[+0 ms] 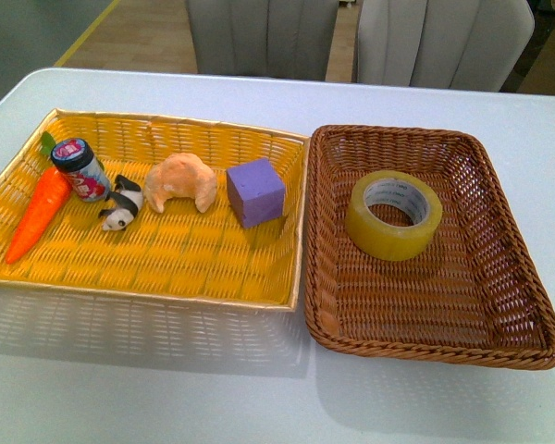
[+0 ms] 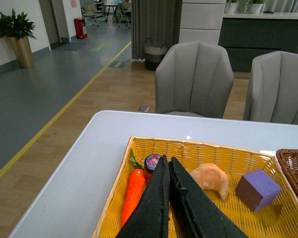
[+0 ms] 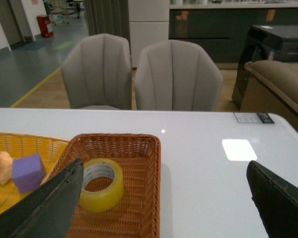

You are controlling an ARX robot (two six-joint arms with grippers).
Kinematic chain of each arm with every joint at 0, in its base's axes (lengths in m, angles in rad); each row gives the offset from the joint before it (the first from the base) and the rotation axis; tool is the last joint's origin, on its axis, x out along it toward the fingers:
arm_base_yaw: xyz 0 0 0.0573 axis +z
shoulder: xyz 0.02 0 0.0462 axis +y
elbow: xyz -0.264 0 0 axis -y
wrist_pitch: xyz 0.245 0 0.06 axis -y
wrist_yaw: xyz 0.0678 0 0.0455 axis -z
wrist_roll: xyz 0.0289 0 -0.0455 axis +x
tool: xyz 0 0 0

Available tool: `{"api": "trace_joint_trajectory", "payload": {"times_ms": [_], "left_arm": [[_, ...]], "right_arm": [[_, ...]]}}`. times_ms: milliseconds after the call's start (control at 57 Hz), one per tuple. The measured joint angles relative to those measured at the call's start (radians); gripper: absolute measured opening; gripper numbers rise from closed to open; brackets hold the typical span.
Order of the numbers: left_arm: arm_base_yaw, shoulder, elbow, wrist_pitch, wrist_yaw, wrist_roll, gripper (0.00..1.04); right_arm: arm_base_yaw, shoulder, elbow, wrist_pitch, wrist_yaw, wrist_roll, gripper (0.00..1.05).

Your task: Move tape to another basket

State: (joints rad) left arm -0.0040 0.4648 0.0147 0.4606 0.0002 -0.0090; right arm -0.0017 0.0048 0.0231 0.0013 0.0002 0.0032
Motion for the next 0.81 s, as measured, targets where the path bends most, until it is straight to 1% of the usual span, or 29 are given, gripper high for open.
{"api": "trace_joint_trajectory", "payload": {"times_ms": [333,719,807], "left_arm": [[0.0,-0.18,0.0,-0.175,0.0,0.0,0.02],[0.0,-0.293,0.0,-0.288,0.0,0.0,0.02],[0.0,-0.411,0.0,-0.439,0.0,0.001,0.02]], "right_arm": [[0.0,0.0,0.0,0.0,0.0,0.0,0.96],[0.0,0.0,0.0,0.0,0.0,0.0,0.96],[0.0,0.0,0.0,0.0,0.0,0.0,0.96]]}}
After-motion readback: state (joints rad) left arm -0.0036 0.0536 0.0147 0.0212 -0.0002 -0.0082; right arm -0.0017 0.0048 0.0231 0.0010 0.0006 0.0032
